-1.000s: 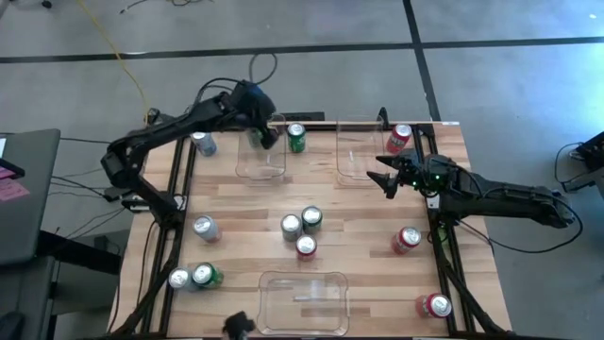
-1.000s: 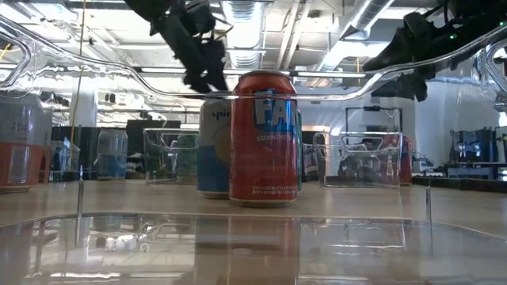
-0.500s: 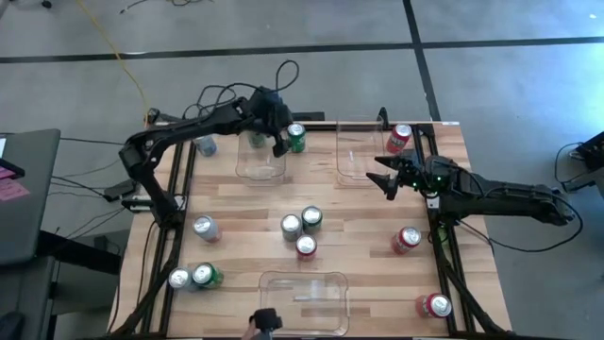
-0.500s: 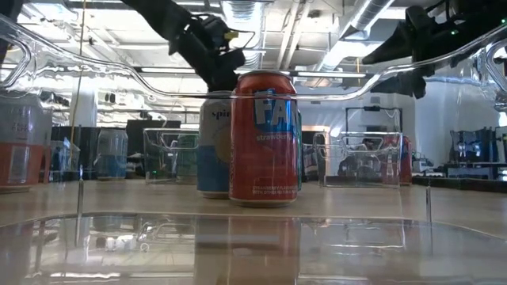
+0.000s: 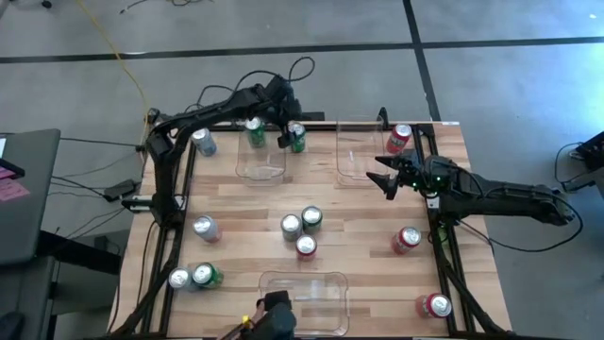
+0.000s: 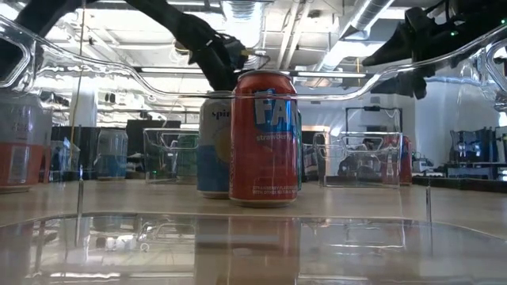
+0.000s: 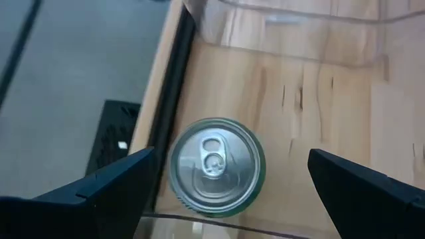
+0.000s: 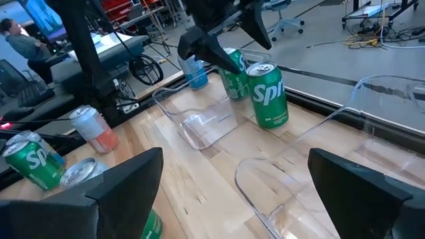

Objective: Sort soda cans
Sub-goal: Put the green soda can into the top left transparent bin

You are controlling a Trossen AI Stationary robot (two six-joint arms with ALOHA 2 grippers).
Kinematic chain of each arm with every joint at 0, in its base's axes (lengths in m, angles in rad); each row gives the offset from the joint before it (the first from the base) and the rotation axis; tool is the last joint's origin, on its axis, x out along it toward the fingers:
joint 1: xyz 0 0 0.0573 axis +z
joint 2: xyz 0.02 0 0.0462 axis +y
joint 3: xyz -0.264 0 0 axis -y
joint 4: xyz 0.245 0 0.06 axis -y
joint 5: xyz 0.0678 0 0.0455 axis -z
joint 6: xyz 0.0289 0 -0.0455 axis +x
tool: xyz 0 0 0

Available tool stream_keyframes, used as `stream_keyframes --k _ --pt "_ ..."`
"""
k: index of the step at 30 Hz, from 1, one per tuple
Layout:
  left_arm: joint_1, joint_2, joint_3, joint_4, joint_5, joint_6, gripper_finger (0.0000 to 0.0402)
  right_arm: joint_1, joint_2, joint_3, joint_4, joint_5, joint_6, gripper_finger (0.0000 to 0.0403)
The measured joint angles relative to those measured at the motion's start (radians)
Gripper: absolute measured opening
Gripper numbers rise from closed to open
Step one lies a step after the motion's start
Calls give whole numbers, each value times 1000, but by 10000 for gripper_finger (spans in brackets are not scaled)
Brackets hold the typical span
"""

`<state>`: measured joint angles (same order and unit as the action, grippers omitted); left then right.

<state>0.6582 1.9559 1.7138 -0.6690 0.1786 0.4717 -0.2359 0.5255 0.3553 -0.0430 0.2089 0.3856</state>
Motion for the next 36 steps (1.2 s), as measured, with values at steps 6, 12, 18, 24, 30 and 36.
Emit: stream_keyframes --k 6,12,18,24,30,36 --pt "-2 21 1 29 1 18 387 0 0 0 -7 2 -1 395" --pt "10 46 -1 43 -15 10 387 0 6 0 -8 2 0 395" --pt "12 72 -1 50 -23 5 387 0 22 0 -5 2 6 395" --pt "11 96 -1 47 -38 -10 372 0 39 0 -4 2 7 395" --pt "13 92 -2 56 -39 -25 309 -2 39 0 -3 7 7 395" --pt "14 92 -1 62 -53 -47 295 -2 38 0 -1 23 7 395"
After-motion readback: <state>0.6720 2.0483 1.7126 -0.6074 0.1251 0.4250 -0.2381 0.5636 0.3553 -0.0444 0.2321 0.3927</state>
